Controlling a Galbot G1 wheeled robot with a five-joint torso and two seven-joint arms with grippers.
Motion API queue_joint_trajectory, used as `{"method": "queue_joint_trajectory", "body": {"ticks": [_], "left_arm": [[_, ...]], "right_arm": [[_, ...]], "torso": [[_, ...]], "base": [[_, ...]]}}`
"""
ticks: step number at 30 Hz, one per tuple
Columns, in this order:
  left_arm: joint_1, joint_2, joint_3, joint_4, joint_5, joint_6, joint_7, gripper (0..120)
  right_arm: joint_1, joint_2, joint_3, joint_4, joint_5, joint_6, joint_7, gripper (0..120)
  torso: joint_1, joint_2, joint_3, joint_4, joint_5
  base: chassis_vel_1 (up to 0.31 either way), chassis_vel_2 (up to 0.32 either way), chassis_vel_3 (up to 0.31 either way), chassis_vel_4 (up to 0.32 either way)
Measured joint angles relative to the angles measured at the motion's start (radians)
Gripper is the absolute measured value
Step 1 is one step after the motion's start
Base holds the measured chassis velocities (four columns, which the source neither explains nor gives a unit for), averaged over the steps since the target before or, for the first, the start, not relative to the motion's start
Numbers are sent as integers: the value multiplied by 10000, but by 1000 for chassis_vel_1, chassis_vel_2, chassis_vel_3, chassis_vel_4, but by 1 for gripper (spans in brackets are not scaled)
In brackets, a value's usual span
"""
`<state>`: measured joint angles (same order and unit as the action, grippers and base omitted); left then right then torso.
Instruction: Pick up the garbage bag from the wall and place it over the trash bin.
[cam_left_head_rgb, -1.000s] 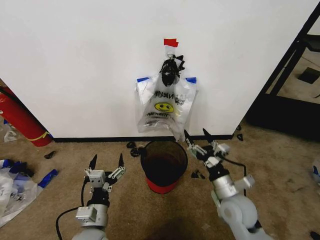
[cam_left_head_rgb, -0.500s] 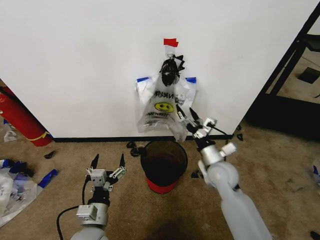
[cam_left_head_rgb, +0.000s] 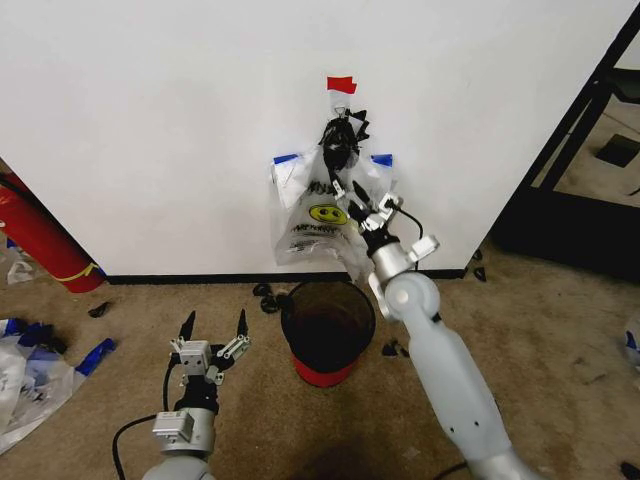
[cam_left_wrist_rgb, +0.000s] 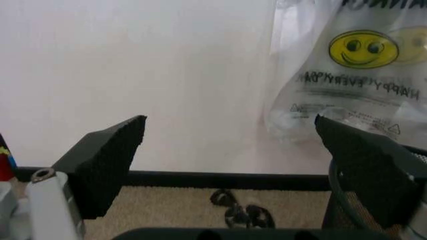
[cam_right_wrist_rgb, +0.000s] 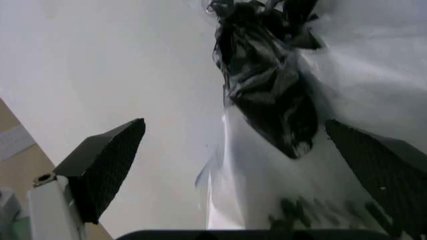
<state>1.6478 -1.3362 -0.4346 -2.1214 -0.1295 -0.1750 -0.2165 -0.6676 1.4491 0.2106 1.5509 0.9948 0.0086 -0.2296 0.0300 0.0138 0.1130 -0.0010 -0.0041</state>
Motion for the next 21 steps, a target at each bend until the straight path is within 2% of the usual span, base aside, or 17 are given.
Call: {"method": "queue_joint_trajectory", "body": {"ticks": [18, 20, 21], "left_arm": [[-2, -57, -7, -20, 20, -54, -11, 100], [11, -58, -7, -22, 18, -62, -14, 100], [16, -58, -6, -23, 15, -70, -17, 100]], "right_arm": [[595, 135, -174, -537, 159, -81, 141, 100], [590, 136, -161, -514, 159, -91, 148, 95], [561, 124, -159, -450, 168, -100, 158, 88]], "torso": [[-1, 0, -1, -1, 1], [0, 0, -1, -1, 1], [-1, 0, -2, -1, 1]], "base": [[0, 0, 0, 0], [0, 0, 0, 0], [0, 0, 0, 0]]}}
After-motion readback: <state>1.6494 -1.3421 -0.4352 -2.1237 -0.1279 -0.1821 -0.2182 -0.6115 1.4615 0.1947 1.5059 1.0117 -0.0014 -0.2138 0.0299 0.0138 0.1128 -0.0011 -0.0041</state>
